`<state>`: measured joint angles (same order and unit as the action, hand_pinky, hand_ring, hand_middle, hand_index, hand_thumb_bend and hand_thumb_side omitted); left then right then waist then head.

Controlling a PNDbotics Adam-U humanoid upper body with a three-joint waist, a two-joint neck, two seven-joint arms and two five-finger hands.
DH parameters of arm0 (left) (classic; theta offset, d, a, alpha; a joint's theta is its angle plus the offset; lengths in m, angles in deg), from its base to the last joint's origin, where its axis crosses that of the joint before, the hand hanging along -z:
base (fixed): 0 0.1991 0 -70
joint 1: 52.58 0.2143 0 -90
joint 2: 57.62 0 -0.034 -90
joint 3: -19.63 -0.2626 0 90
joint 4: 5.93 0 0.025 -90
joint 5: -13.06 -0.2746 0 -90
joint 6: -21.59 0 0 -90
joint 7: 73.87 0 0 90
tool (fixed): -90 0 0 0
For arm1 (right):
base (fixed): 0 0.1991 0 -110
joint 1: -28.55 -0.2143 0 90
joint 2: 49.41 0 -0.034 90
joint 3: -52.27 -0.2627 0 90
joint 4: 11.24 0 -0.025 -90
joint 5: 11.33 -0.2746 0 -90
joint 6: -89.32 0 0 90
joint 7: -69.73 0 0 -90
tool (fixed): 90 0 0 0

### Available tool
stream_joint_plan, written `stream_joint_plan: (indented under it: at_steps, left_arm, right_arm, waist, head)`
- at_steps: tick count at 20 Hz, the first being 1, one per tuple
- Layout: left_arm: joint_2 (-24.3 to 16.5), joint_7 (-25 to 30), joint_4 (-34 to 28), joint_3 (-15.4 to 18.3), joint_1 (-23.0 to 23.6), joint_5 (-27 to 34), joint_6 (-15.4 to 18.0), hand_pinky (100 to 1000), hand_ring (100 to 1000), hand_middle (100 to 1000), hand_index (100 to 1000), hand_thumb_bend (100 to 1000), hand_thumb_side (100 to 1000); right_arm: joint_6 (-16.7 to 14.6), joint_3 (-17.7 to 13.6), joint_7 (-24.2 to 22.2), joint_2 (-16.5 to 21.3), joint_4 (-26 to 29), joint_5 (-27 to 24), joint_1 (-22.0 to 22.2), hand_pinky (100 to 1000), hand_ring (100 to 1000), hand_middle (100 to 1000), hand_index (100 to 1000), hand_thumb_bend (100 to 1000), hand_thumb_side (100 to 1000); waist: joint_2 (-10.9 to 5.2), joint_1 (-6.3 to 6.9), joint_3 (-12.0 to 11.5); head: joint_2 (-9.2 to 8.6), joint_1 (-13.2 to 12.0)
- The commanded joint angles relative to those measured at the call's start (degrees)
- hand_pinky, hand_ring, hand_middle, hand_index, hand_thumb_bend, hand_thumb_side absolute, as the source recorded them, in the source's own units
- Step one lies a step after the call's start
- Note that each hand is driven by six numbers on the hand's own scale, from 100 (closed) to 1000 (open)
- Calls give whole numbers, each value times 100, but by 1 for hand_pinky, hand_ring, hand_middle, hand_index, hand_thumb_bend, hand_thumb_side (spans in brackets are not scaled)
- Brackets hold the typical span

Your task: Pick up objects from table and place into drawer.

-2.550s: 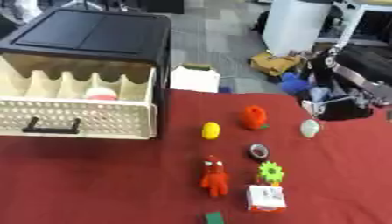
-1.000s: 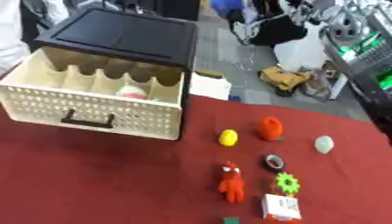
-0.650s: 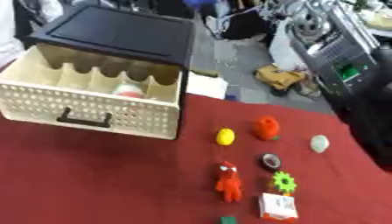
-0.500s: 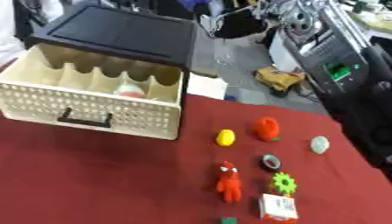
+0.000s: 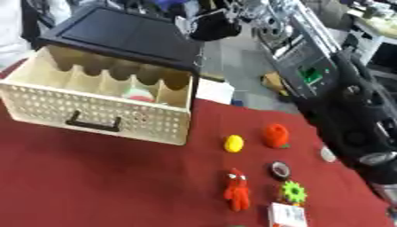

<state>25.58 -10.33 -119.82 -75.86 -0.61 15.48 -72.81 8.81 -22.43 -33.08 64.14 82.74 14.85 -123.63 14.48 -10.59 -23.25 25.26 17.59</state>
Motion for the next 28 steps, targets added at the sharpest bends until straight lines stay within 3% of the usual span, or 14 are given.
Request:
stream_joint_plan:
  at_steps: [1,17,28]
  left_arm:
    - [-36,11,-71,22,-120,7,7,242,160,201,770,100,1000]
    - [41,21,-71,5,-190,41,-3,242,159,199,768,100,1000]
    - [60,13,-71,7,-179,50,-26,241,159,199,767,100,1000]
  right_arm:
    - [-9,2,57,8,-38,143,-149,142,335,231,351,100,131]
    - [-69,410,-74,-581,-469,733,-287,153,346,247,373,100,135]
    - [159,517,-360,-759,-522,1159,-320,195,375,273,402,100,126]
  waist:
    - [-88,87,-13]
    - [-37,41,-197]
    - [-58,36,-209]
  head:
    - [-81,65]
    - [-125,175]
    - [-146,222]
